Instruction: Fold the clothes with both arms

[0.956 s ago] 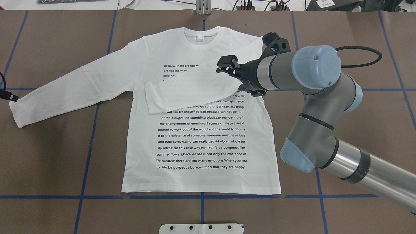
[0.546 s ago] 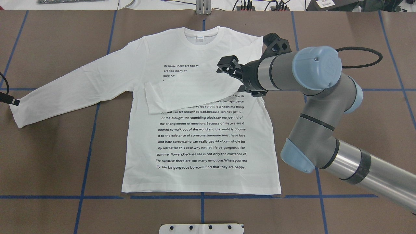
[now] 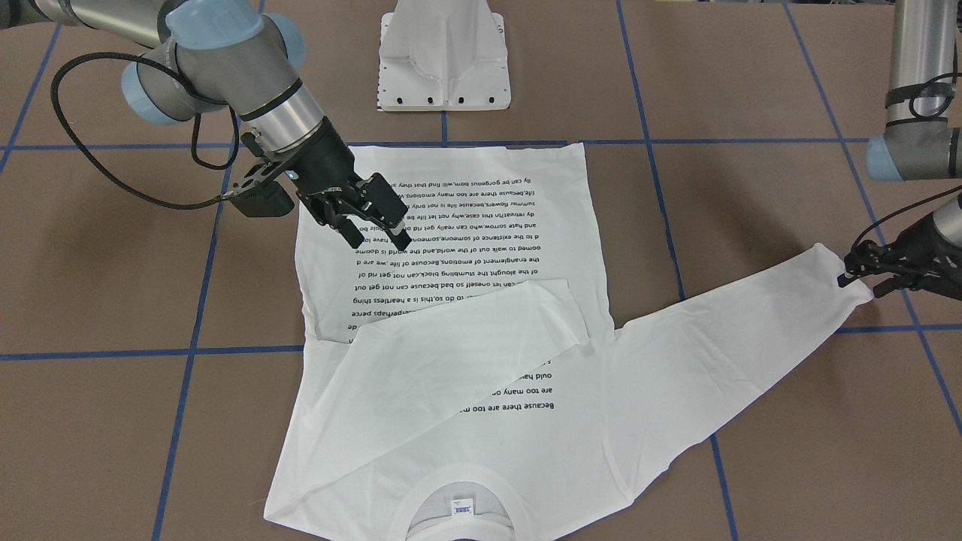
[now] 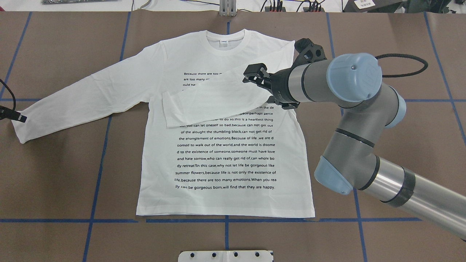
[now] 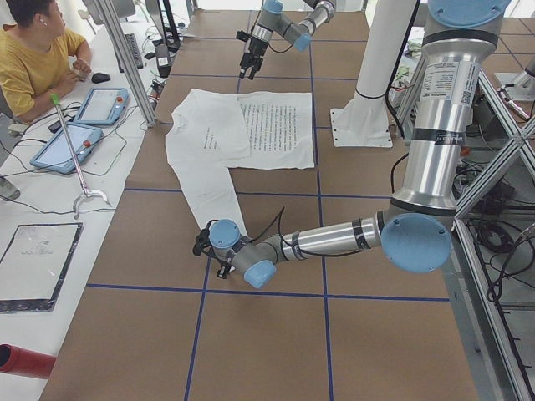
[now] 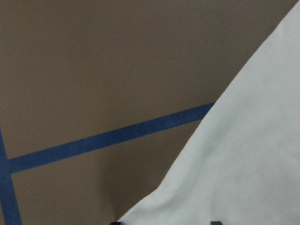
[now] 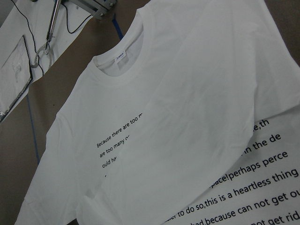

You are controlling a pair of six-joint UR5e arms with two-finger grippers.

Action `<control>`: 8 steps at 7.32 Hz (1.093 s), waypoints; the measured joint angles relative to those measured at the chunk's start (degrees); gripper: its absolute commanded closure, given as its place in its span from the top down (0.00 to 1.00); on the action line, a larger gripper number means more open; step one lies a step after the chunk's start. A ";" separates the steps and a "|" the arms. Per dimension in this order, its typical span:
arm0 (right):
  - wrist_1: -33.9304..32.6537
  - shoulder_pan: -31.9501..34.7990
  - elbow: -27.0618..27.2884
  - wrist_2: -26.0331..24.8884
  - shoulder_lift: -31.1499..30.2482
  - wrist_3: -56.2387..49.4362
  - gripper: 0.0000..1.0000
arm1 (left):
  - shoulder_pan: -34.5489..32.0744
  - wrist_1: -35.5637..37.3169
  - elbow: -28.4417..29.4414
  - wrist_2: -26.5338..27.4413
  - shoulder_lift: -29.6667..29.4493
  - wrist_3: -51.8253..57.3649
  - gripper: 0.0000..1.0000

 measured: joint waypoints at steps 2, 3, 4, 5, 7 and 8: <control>0.00 -0.17 0.00 -0.06 -0.09 0.15 0.99 | 0.05 -0.98 -0.18 0.71 0.28 -0.13 0.00; 0.02 -0.45 0.00 -0.17 -0.11 0.28 0.99 | 0.05 -1.53 -0.49 0.58 0.26 -0.11 0.00; 0.06 -0.84 -0.01 -0.47 -0.11 0.36 0.99 | -0.02 -1.66 -1.57 0.39 0.31 -0.06 0.00; 0.08 -1.14 -0.02 -0.80 -0.10 0.36 0.99 | -0.10 -1.59 -3.52 -0.64 0.50 -0.05 0.00; 0.11 -1.08 0.89 -0.52 -0.94 0.04 0.99 | -0.20 -1.47 -9.81 -6.53 0.38 -3.61 0.00; 0.22 -0.76 2.83 0.37 -3.58 -0.90 0.99 | -0.14 -1.43 -13.94 -8.00 -0.70 -9.75 0.00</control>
